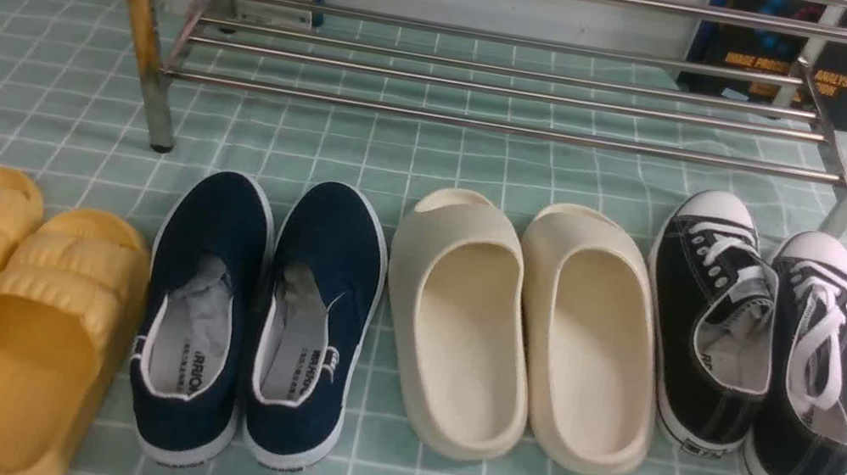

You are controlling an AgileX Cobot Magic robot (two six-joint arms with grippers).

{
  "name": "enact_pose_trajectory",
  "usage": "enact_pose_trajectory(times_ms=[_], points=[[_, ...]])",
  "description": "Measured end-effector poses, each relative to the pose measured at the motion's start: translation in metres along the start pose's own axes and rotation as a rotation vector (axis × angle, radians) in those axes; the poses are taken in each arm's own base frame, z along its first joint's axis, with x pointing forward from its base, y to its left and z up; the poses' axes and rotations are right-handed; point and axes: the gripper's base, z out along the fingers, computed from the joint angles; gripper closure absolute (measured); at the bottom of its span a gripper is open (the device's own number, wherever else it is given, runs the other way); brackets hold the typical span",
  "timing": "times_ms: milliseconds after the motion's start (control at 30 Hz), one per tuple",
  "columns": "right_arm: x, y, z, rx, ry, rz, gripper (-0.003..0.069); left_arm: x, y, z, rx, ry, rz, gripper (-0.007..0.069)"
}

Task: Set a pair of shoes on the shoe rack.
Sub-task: Use the right arm to grab the shoe closest to it

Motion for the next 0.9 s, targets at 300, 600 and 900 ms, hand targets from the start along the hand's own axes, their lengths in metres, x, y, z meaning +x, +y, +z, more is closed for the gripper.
enact_pose_trajectory(times_ms=[300,600,900], points=[[0.0,0.0,0.0,0.0,0.0,0.0,0.0522,0.0,0.0,0.0,0.0,0.0,0.0,0.0637],[0.0,0.0,0.0,0.0,0.0,0.0,0.0517,0.0,0.0,0.0,0.0,0.0,0.0,0.0637],[-0.0008,-0.0002,0.0001,0.002,-0.01,-0.01,0.051,0.0,0.0,0.0,0.0,0.0,0.0,0.0637]])
